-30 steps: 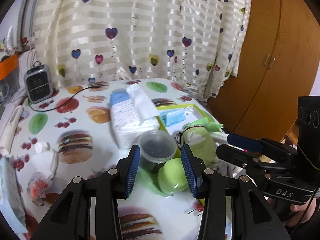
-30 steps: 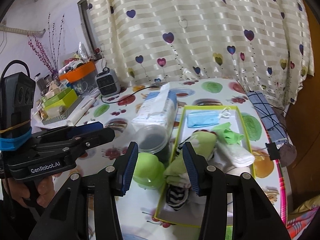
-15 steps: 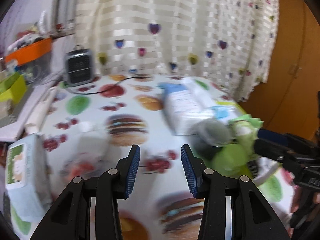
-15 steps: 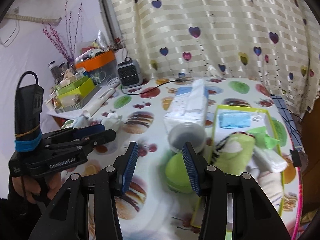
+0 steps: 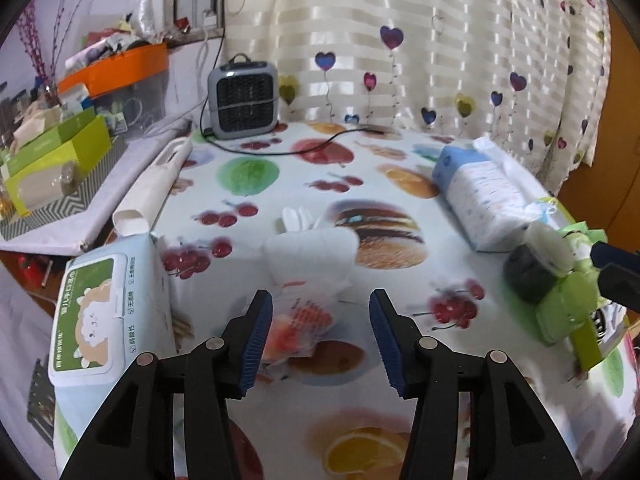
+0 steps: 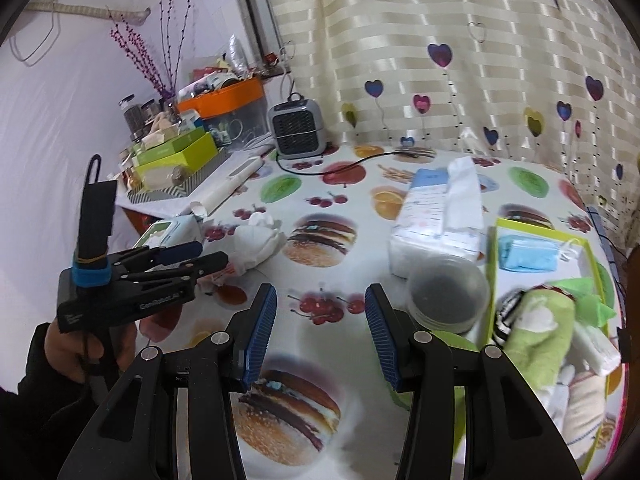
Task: Organize soft objects
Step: 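Withdraw both open grippers from the box back over the table, then grasp the white cloth with the right gripper while the left grasps the clear bag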
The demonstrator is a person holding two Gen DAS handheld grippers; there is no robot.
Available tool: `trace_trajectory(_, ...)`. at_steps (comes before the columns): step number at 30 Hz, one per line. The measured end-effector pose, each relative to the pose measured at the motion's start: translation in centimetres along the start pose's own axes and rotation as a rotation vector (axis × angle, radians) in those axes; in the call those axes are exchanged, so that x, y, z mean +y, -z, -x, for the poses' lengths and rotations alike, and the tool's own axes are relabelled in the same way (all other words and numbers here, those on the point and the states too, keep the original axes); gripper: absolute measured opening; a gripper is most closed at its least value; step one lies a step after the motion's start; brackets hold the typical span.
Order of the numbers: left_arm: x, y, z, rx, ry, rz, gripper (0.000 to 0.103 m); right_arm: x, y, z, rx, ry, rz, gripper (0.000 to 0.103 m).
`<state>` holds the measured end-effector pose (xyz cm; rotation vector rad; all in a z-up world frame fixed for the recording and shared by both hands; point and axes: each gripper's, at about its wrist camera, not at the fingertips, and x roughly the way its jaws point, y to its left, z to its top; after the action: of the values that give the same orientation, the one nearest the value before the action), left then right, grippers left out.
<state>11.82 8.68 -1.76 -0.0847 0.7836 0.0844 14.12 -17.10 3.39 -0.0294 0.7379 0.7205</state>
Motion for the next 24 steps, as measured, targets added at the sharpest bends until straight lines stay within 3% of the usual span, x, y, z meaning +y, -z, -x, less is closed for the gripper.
trace_trajectory(6, 0.7, 0.5, -2.3, 0.069, -0.033, 0.000, 0.050, 0.8, -0.4, -1.4, 0.019, -0.012, 0.015, 0.047)
trace_trajectory(13, 0.4, 1.1, -2.7, 0.079, -0.023, -0.009, 0.049, 1.4, -1.0, -3.2, 0.044, -0.022, 0.024, 0.047)
trace_trajectory(20, 0.1, 1.9, -1.8, 0.083, 0.055, 0.015, 0.027, 2.4, -2.1, -5.3, 0.062, -0.041, 0.034, 0.047)
trace_trajectory(24, 0.0, 2.6, -1.1, 0.080, 0.107, 0.038, 0.025, 2.9, -2.6, -7.1, 0.086, -0.066, 0.031, 0.047)
